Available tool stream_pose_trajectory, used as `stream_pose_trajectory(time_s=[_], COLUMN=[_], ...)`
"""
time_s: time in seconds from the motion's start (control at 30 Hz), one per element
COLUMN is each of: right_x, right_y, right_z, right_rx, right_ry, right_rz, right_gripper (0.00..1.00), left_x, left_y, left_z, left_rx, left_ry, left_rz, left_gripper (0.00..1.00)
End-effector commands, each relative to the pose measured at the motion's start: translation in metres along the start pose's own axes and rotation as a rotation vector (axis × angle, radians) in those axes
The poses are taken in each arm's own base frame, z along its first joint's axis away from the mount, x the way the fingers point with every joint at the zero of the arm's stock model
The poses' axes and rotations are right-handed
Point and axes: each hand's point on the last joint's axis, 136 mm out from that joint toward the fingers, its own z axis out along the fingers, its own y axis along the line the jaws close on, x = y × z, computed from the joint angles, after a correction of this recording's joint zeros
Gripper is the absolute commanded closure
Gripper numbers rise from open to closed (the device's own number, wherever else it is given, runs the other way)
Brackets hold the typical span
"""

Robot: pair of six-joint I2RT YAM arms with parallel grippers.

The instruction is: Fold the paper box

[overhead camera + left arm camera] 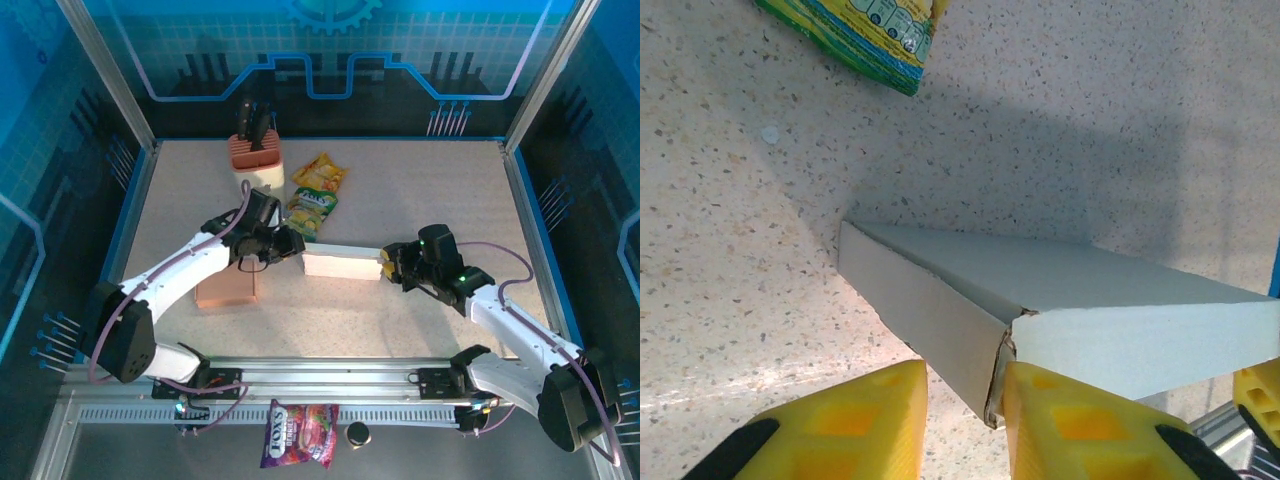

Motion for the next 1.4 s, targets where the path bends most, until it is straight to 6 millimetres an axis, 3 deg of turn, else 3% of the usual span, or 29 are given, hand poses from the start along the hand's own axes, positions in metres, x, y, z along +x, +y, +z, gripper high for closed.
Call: stream_pose_trajectory(time_s=[0.0,0.23,0.4,0.93,1.07,1.23,1.37], right_x=[-0.009,-0.012,-0.013,-0.011,-0.008,0.000,0.001], right_y=[-0.039,-0.053,-0.060,-0.088,-0.070,-0.025,-0.011], right_z=[0.003,0.001,0.002,-0.003,-0.005,-0.019,-0.031], right_rx=[0.140,0.191,0.215,0.373,0.329,0.191,0.123], right_ry=[-0.020,-0.029,-0.032,-0.010,0.002,0.005,0.019], right_rz=[0.017,-0.006,-0.010,0.020,-0.018,-0.086,-0.081], right_gripper=[0.69,0.71,0.72,0.78,0.73,0.50,0.38], left_x=[0.015,0.000,-0.002,0.038,0.045,0.046,0.051], left_y=[0.015,-0.011,-0.024,0.024,0.030,0.028,0.022], left_z=[0.005,-0.017,-0.015,0.026,0.027,0.021,0.016], left_rx=[-0.089,-0.014,0.057,-0.033,-0.054,-0.064,-0.050], left_ry=[0.066,-0.006,-0.010,0.107,0.111,0.083,0.044], left_rz=[0.039,0.004,-0.058,-0.070,-0.045,-0.009,0.036], left_gripper=[0.73,0.64,0.62,0.74,0.75,0.76,0.76])
